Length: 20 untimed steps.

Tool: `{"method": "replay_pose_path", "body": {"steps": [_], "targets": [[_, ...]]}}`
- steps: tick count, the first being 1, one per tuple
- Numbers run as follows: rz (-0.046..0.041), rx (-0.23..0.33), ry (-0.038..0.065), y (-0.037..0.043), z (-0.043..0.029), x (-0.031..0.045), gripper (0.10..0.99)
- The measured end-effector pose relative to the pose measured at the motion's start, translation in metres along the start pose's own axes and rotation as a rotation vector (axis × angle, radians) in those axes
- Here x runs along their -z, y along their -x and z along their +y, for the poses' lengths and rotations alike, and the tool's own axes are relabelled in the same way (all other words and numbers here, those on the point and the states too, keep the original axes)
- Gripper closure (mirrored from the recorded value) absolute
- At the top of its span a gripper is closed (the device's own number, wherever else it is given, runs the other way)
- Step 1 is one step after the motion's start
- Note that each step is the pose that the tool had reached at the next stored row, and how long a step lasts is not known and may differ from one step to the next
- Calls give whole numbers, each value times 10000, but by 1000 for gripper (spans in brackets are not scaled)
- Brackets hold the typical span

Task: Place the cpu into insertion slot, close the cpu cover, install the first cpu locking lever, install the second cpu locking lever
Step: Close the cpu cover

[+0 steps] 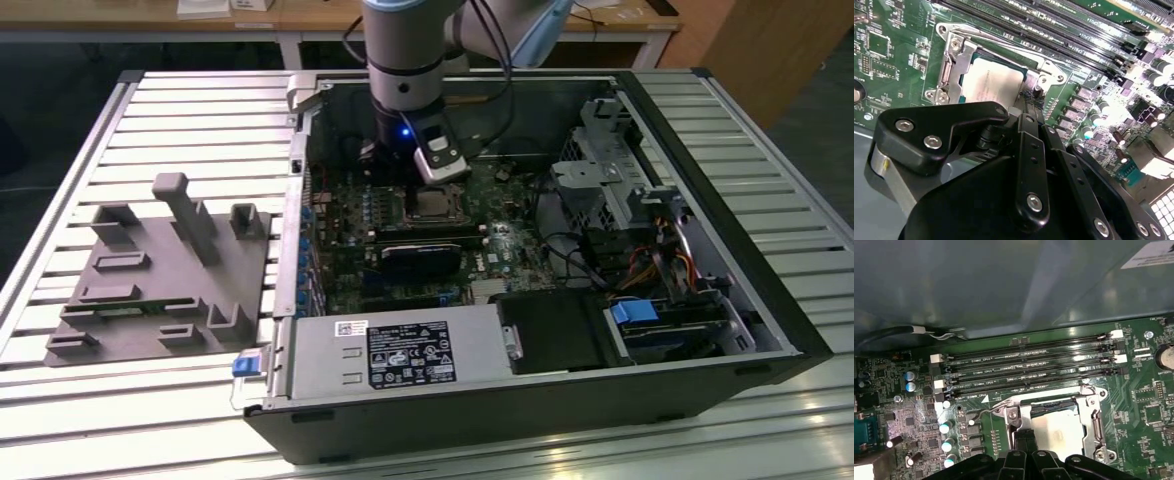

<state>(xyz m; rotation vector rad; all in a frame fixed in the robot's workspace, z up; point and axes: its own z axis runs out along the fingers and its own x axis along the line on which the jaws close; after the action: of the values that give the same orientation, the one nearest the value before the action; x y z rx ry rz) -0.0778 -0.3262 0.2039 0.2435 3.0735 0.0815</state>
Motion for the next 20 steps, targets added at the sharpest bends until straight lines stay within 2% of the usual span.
{"method": "replay_pose_path", "body": {"steps": [4, 9, 15, 20], "targets": [[10, -2, 54, -13, -4, -16, 980], [49, -19, 309, -13, -3, -17, 980], [55, -22, 349, -12, -9, -19, 980], [72, -28, 448, -4, -13, -24, 980]]}}
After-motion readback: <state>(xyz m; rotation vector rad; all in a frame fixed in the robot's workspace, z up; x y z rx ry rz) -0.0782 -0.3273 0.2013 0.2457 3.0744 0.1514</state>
